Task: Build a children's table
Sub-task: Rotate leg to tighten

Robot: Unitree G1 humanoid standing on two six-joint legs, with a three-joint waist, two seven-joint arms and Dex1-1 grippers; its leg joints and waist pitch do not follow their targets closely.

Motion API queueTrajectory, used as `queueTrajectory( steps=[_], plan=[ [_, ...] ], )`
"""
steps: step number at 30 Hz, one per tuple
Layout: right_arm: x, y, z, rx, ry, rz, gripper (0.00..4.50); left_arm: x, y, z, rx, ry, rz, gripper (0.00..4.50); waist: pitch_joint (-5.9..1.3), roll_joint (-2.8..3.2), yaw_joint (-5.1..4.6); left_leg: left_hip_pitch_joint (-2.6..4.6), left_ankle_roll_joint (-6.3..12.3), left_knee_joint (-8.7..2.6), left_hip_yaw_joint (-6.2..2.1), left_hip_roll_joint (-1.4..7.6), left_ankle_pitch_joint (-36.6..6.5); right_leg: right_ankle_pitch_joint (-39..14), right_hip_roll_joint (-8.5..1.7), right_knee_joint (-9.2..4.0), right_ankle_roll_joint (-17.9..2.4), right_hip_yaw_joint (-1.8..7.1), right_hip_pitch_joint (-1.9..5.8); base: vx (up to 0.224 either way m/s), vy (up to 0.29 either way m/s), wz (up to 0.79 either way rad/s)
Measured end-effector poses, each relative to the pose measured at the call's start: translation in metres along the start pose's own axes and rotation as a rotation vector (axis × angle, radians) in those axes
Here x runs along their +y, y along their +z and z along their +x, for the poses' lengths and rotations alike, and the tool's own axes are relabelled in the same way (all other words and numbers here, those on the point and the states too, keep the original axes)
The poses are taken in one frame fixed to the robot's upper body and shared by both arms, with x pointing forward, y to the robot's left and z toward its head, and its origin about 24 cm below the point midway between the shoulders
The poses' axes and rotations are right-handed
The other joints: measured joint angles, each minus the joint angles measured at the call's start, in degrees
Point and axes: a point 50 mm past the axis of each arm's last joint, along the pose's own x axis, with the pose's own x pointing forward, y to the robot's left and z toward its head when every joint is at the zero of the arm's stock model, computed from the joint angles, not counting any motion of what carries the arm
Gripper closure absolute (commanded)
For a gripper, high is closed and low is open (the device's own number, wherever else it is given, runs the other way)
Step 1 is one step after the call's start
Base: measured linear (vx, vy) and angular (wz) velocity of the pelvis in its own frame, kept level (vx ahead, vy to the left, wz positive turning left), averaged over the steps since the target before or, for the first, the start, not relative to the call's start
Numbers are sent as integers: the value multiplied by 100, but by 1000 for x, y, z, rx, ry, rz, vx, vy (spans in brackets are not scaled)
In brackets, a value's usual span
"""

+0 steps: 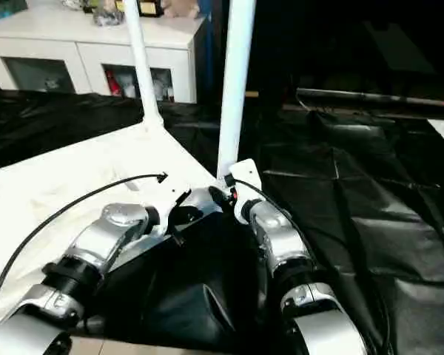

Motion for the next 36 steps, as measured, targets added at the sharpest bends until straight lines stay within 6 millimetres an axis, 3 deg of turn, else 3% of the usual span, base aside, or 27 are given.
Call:
queueTrajectory(
  steps=[4, 9, 15, 17, 25, 26, 30, 31, 36],
  plan=[
    [-1, 1, -8, -9, 146, -48, 70, 8, -5, -16, -8, -39, 51, 450, 1, -28, 18, -35, 11, -26, 13, 0, 8, 17, -1, 58, -17, 7, -71, 0, 0, 0],
    [-11, 4, -31, 17, 365, -148, 70, 13, -14, -39, -13, -143, 87, 450, 0, -25, 56, -49, 68, -39, 20, 15, 50, 163, 2, 100, 0, 3, -100, 38, -21, 3],
    [-12, 9, -44, 54, 537, -225, 70, 9, -16, -55, -25, -256, 100, 450, -3, -20, 173, -160, 95, 32, 20, 38, 66, 66, 12, 254, -54, 5, -219, 54, -21, 1],
    [-12, 11, -46, 62, 571, -242, 70, 8, -17, -58, -24, -277, 103, 450, -3, -20, 198, -161, 99, 36, 20, 38, 64, 60, 12, 255, -57, 5, -233, 0, 0, 0],
    [-6, 11, -46, 62, 631, -238, 70, 7, -21, -62, -11, -312, 83, 450, -2, -22, 178, -155, 68, 56, 20, 39, 49, 64, 11, 260, -56, 12, -217, 0, 0, 0],
    [-5, 11, -46, 63, 639, -238, 95, 7, -21, -62, -10, -312, 82, 450, -2, -22, 177, -155, 67, 57, 21, 39, 49, 64, 11, 261, -56, 14, -217, 0, 0, 0],
    [-6, 11, -46, 66, 640, -238, 103, 6, -22, -63, -9, -322, 82, 450, -2, -22, 177, -156, 68, 60, 21, 39, 50, 65, 11, 261, -55, 14, -215, 0, 0, 0],
    [-6, 11, -46, 66, 641, -238, 131, 5, -22, -63, -9, -323, 82, 450, -2, -22, 177, -157, 73, 60, 21, 39, 52, 65, 11, 261, -55, 14, -215, 0, 0, 0],
    [-6, 10, -46, 68, 640, -228, 160, 5, -22, -63, -8, -326, 79, 450, -2, -22, 178, -158, 82, 61, 21, 40, 58, 64, 11, 262, -55, 13, -215, 0, 0, 0]
  ],
)
